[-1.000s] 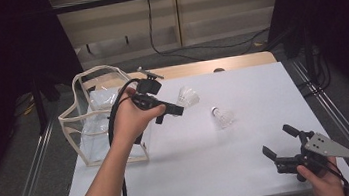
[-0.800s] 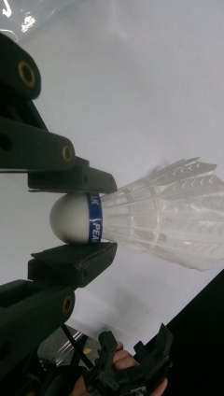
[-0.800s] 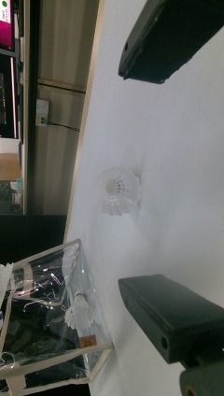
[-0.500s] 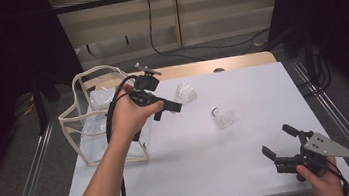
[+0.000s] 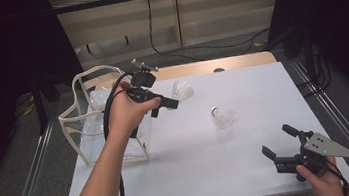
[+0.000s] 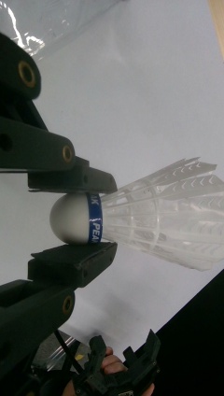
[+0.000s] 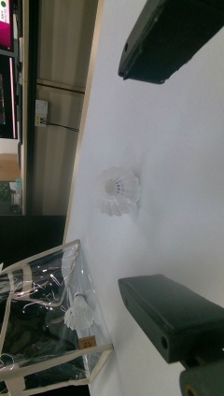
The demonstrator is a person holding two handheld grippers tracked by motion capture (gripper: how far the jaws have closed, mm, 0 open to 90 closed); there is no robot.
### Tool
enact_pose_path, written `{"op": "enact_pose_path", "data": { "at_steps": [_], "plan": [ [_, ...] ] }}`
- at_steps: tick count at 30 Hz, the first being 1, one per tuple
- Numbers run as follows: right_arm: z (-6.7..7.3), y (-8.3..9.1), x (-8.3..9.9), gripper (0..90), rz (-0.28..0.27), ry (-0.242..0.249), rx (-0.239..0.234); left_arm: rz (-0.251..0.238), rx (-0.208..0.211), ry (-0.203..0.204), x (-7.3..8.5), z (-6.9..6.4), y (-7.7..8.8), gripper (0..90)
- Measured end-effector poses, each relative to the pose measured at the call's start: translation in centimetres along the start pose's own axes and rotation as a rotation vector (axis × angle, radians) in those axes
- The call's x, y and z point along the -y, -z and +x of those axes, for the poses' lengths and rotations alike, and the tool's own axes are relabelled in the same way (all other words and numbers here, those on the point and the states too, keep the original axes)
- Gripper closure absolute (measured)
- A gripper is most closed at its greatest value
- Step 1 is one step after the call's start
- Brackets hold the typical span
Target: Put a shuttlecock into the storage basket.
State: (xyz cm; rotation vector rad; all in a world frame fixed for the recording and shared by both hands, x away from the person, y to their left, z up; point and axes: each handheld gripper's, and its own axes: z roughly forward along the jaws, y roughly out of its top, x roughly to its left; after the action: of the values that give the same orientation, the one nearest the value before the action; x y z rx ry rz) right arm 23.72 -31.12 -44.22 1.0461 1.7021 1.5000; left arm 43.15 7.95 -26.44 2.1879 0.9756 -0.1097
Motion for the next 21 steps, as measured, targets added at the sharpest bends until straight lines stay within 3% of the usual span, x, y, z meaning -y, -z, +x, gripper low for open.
{"op": "enact_pose_path", "data": {
  "at_steps": [21],
  "plan": [
    [-0.1, 0.1, 0.0, 1.1, -0.004, -0.005, 0.003, -0.020, -0.020, 0.016, -0.8, 0.6, 1.4, 65.6]
  ]
}}
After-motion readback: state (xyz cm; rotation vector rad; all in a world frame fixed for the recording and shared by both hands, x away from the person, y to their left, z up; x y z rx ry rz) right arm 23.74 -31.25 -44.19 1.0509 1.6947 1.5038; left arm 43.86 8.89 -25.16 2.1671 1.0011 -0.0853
